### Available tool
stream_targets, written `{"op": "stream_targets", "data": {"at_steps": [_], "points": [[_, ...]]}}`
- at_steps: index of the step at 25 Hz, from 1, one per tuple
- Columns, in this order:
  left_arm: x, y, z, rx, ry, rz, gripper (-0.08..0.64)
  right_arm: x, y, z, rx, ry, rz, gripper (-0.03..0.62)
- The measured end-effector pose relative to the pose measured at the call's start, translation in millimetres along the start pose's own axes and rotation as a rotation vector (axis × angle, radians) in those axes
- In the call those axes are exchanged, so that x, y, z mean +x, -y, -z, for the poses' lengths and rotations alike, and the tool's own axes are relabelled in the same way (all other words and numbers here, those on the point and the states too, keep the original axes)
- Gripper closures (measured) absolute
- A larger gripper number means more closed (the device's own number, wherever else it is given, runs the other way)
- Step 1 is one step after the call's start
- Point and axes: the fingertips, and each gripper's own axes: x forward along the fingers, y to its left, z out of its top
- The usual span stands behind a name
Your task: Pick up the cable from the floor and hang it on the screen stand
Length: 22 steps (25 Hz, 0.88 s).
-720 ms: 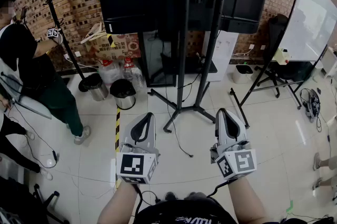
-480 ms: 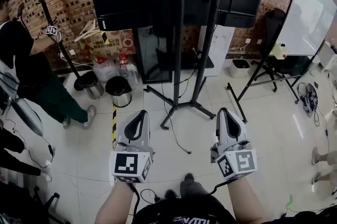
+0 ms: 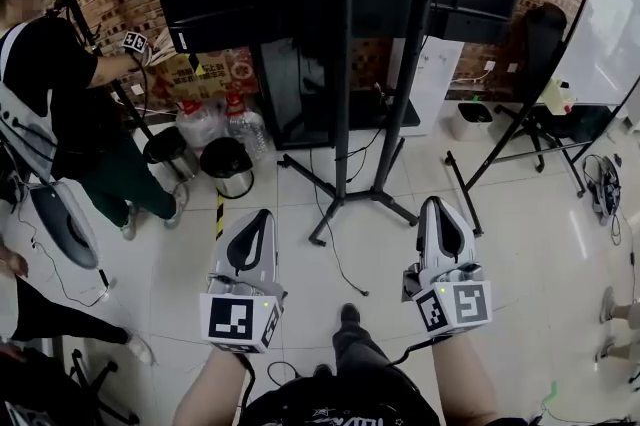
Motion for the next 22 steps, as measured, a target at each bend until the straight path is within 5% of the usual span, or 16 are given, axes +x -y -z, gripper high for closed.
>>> {"op": "stream_targets", "data": {"at_steps": [10,16,22], "points": [[114,-21,-4,0.021,-0.003,-0.052,0.554,107,68,33,0.017,-0.042,-0.018,0.586],[127,-27,4,0.042,0.049,-0.064,0.554,132,87,87,0.005,-0.091,-0.075,0.586],[147,-54,42,0.053,-0.01,-0.095,0.554,151,119,125,-0.1,-0.13,-0.1,0.586]]}}
